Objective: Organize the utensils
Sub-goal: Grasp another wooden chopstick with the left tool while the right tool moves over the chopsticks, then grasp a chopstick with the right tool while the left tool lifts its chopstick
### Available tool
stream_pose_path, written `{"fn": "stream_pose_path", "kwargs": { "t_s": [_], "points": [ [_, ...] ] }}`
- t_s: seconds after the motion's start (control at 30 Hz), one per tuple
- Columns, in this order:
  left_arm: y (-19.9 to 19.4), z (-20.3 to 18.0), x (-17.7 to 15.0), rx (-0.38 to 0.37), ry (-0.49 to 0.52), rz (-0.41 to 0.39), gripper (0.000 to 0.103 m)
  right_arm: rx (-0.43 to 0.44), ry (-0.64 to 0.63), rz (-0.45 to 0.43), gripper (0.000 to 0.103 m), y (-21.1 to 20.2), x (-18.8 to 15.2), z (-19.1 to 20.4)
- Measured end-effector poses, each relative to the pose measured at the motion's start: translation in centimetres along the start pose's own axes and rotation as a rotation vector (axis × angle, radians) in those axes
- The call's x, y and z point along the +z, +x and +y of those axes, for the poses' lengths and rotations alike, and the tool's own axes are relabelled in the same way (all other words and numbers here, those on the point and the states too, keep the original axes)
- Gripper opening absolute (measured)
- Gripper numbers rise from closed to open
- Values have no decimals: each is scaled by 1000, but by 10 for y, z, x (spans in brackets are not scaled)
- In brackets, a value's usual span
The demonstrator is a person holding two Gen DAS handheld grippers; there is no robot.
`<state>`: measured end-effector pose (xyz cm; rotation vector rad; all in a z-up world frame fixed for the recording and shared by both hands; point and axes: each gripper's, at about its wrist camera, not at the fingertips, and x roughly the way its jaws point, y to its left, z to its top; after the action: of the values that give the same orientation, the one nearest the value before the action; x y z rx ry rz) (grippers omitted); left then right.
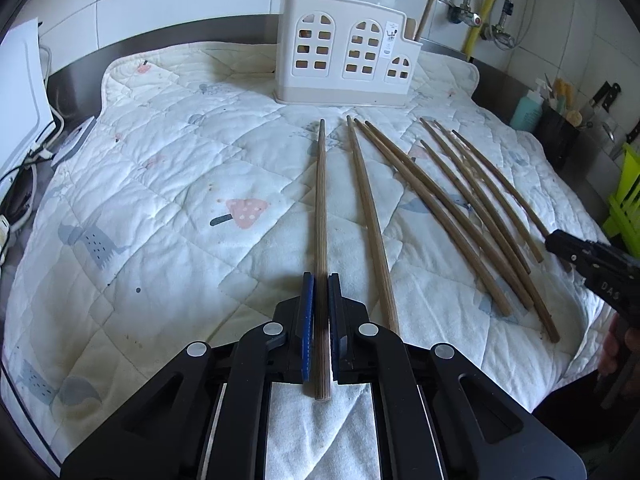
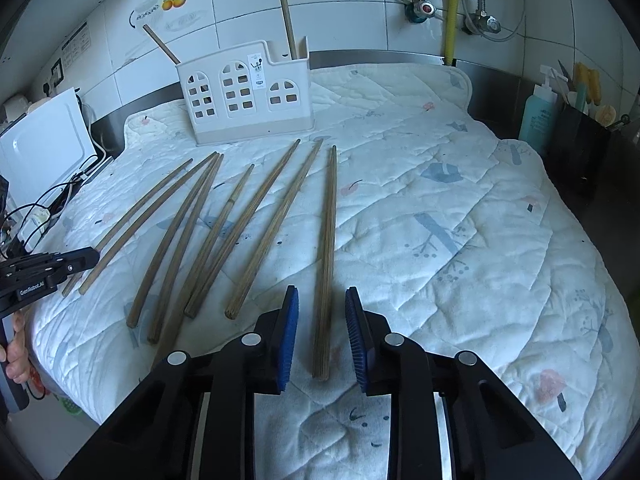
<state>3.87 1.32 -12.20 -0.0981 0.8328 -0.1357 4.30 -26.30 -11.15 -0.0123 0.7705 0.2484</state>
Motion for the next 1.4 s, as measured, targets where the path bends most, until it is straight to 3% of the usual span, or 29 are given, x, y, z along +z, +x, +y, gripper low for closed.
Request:
{"fn": "stream_pose_path", "kwargs": {
  "t_s": [0.1,0.3,0.63,0.97,1.4],
  "points": [
    [0,1,-1,-3,-11,-10,8,-4,3,-2,22,4,0,1],
    [0,-1,-3,-2,8,-25,6,-20,10,-12,8,4,0,-1],
    [-16,0,7,-36,-3,-65,5,-32,-33,-100,7,-35,18,2],
    [-48,-1,31,-68,5,-136,5,-28,-131,-222,7,-80,64,10],
    [-70,-1,63,-67,72,-160,5,10,-194,-298,7,-98,116,19]
  ]
}}
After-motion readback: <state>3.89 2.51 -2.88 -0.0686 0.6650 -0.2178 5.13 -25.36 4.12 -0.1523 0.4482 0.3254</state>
